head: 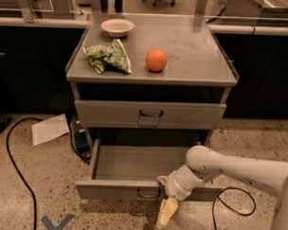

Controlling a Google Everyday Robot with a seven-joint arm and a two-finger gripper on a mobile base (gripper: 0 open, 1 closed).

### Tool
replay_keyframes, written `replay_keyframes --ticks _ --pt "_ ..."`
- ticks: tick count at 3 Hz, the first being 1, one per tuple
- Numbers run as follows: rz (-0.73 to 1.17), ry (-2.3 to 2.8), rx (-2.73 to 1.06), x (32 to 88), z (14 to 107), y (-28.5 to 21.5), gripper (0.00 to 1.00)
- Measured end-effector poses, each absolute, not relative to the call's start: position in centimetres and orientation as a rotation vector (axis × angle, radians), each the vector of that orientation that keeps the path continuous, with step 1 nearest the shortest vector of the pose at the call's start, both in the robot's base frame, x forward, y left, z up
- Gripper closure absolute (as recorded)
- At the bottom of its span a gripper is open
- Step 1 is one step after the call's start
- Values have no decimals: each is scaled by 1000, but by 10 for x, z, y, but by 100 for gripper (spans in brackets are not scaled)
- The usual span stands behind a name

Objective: Open middle drawer

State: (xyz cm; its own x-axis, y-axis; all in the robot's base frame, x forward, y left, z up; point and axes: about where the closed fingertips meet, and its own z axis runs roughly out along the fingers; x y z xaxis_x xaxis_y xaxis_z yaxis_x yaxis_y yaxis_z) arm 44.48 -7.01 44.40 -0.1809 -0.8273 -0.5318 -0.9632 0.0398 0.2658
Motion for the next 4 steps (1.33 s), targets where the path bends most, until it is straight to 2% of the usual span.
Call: replay_keyframes --ticks 1,2,4 --pt "903 2123 -1825 417 461 -83 0" --pt "903 2123 -1825 417 461 -83 0" --pt "812 2057 -1879 448 478 -79 0"
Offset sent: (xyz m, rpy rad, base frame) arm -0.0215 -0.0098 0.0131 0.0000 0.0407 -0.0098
